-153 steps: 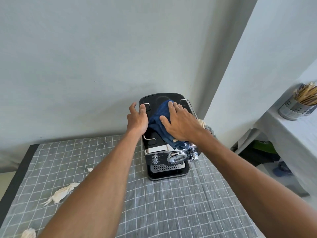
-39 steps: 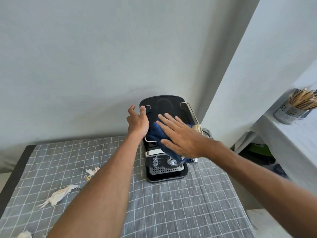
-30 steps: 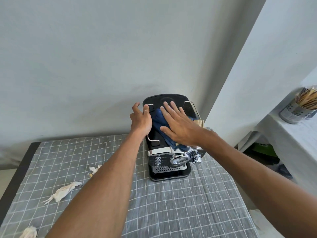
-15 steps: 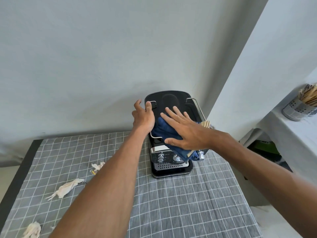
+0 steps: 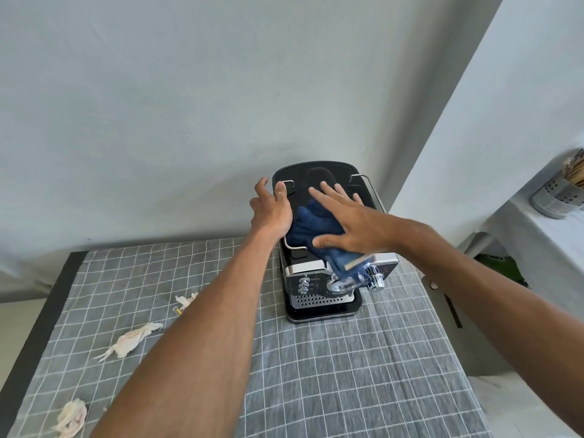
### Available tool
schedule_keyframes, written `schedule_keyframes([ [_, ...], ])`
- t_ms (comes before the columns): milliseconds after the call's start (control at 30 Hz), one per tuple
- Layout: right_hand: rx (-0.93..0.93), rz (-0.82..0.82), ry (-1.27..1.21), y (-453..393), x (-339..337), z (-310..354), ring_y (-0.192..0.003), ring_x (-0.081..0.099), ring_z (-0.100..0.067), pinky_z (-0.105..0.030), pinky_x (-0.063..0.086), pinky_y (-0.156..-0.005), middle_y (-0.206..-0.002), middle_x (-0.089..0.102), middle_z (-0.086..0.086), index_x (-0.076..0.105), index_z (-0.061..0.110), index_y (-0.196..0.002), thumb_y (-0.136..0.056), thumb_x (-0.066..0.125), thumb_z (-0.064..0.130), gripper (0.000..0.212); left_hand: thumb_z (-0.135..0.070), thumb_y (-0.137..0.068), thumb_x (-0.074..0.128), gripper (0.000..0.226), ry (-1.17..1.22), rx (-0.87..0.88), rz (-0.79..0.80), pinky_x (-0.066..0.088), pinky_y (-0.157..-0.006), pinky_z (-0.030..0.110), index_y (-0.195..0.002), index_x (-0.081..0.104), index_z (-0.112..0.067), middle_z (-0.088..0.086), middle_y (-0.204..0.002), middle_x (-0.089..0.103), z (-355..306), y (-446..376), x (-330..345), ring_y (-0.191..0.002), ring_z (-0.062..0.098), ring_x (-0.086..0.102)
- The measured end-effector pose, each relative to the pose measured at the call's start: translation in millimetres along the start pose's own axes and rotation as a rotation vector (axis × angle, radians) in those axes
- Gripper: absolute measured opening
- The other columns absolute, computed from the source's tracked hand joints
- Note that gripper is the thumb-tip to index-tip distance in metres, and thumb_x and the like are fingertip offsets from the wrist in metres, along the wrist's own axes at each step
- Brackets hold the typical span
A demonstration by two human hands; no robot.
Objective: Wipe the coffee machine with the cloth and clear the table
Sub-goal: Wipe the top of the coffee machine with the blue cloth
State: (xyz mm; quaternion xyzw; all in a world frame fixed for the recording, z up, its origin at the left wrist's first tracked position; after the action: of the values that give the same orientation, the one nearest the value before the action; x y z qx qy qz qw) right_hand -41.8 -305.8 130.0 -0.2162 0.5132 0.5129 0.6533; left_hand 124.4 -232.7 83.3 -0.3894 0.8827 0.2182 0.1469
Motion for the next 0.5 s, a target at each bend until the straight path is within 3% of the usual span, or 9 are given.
schedule_keyframes([
  [100,0.023,-0.045,-0.006,-8.1,1.9,5.2,-0.157,-0.017,-0.031,-0.06,-0.001,-0.127,-0.171,-0.016,-0.008,-0.005,0.028,-0.165,-0.096,0.059,0.057,0.098,-0.052,-0.109,0.024,0.053,0.002,0.001,0.003,0.038,-0.112,0.05,-0.158,0.021,-0.034,0.015,-0.153,0.036,1.8,-1.4,-1.0,-0.13,0.038,0.051],
  [300,-0.009,0.008,0.04,16.0,7.3,-0.8,-0.156,-0.023,-0.03,-0.053,-0.009,-0.127,-0.169,-0.025,-0.006,-0.01,0.033,-0.163,-0.093,0.057,0.064,0.102,-0.052,-0.109,0.024,0.052,0.001,-0.006,0.004,0.037,-0.112,0.049,-0.157,0.021,-0.034,0.015,-0.153,0.036,0.6,0.6,-0.1,-0.131,0.038,0.05],
  [500,0.067,-0.117,-0.049,-15.9,-4.3,-2.1,-0.157,-0.015,-0.036,-0.062,0.002,-0.126,-0.171,-0.016,-0.01,0.002,0.031,-0.165,-0.099,0.061,0.048,0.09,-0.053,-0.109,0.023,0.053,-0.006,-0.005,0.028,0.036,-0.113,0.051,-0.158,0.019,-0.035,0.015,-0.154,0.034,1.3,-0.6,-1.4,-0.131,0.039,0.05],
])
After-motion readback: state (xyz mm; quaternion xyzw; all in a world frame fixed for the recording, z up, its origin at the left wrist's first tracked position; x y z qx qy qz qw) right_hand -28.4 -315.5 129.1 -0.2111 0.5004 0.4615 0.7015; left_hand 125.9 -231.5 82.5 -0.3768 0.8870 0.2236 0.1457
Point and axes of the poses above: each hand's wrist, its own y-axis away from the middle knuckle, its own x-axis out of the palm, z = x × y, the point moved 1 cm from there along -y, towards the middle knuckle
